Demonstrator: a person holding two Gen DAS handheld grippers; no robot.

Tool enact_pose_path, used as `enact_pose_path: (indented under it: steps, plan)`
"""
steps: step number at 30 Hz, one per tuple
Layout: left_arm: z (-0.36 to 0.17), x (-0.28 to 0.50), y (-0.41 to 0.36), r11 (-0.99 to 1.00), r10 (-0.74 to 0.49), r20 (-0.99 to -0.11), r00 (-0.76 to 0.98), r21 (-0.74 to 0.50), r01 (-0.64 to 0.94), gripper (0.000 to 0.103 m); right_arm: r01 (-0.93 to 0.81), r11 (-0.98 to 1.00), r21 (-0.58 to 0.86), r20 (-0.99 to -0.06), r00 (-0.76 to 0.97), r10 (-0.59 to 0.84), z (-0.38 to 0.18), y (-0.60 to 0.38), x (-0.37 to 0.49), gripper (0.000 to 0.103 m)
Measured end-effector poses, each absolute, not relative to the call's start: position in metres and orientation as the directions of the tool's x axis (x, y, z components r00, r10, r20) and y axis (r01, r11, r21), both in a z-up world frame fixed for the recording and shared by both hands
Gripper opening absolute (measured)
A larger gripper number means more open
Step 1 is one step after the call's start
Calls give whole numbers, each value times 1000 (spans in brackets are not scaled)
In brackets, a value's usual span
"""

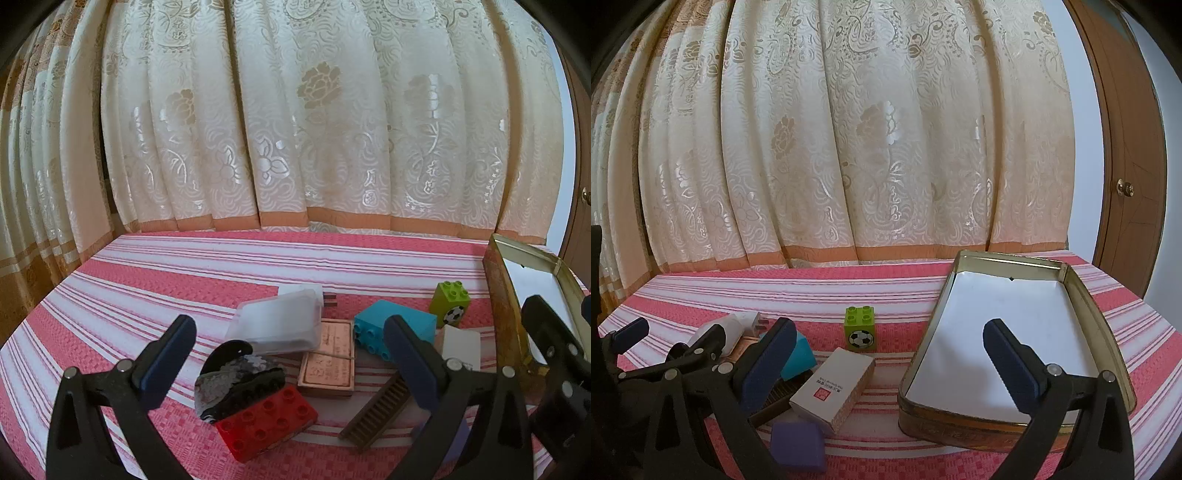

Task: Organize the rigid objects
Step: 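Move the right tool toward the purple sponge cube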

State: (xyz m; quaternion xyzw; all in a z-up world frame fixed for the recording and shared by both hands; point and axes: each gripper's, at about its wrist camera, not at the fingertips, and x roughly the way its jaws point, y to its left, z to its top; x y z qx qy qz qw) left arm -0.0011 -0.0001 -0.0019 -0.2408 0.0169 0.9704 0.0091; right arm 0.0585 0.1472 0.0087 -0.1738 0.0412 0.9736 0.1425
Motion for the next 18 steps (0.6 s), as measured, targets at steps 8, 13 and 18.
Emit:
enact_pose_path:
  steps: [8, 13, 18]
  plan:
    - [-2, -1, 0, -999, 11, -467, -884, 32, -30, 103, -294, -955, 31, -343, -901, 266, 6, 146, 61, 102]
    - [-2, -1, 0, -999, 12, -467, -884, 32, -30, 103, -294, -955, 32, -345, -900, 265, 6, 146, 61, 102]
    - [-2, -1, 1, -999, 14, -467, -884, 31, -32, 103, -290, -956, 36, -353, -899, 259, 5, 146, 61, 102]
